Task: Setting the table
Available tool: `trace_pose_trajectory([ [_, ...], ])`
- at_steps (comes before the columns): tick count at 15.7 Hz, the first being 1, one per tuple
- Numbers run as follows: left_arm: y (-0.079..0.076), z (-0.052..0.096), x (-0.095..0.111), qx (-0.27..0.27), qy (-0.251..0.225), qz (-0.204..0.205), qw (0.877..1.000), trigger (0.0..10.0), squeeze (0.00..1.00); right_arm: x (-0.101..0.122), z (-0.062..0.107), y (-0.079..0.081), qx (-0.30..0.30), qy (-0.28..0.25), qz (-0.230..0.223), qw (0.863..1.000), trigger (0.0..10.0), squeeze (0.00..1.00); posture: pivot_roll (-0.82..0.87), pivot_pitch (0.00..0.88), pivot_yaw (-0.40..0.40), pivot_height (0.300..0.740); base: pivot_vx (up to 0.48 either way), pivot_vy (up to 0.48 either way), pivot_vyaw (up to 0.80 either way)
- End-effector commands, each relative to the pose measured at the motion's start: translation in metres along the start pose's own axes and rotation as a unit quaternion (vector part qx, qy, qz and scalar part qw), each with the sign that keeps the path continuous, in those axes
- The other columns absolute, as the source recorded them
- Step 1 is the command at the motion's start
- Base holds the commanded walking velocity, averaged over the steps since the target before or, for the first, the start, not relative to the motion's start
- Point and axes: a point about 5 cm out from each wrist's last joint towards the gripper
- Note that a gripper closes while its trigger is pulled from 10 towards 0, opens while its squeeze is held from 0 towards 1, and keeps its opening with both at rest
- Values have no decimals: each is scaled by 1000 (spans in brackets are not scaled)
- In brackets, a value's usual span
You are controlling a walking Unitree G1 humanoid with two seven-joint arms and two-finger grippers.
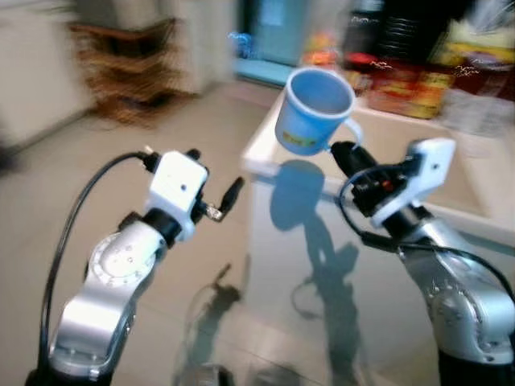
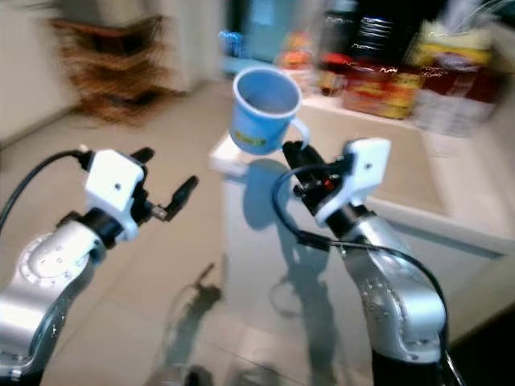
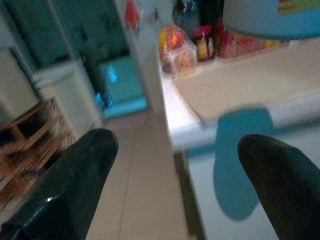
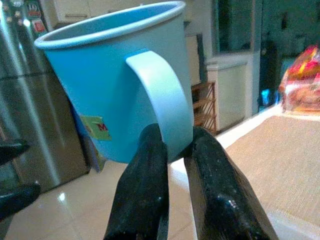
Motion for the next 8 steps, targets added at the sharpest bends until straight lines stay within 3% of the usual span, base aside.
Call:
trace_pose_trajectory([
  [1, -2, -3, -2, -8, 4, -6, 1000, 10000, 0, -3, 3, -6, -24, 5, 13, 1000, 10000, 0, 70, 0, -30, 740, 0, -431, 0],
  [3, -1, -5, -3, -9, 5, -1, 1000, 10000, 0, -6, 5, -4, -33, 7, 44, 998, 10000, 0, 43, 0, -2, 740, 0, -480, 0],
  [5, -1, -10, -6, -17, 5, 3, 1000, 10000, 0, -3, 17, -8, -85, -15, 45, 995, 10000, 0, 0, 0, 49, 740, 0, -480, 0],
  [8, 1, -15, -8, -17, 4, 3, 1000, 10000, 0, -2, 25, -7, -107, -18, 63, 992, 10000, 0, -47, 0, 68, 740, 0, -480, 0],
])
Point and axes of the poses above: a point about 5 cm out from each wrist's last joint towards the gripper, its own z axis pointing back from the gripper into the wrist, its own x axis along the axis of the wrist's last joint, y = z × x, and after that the axes turned 9 degrees about -z, right-handed
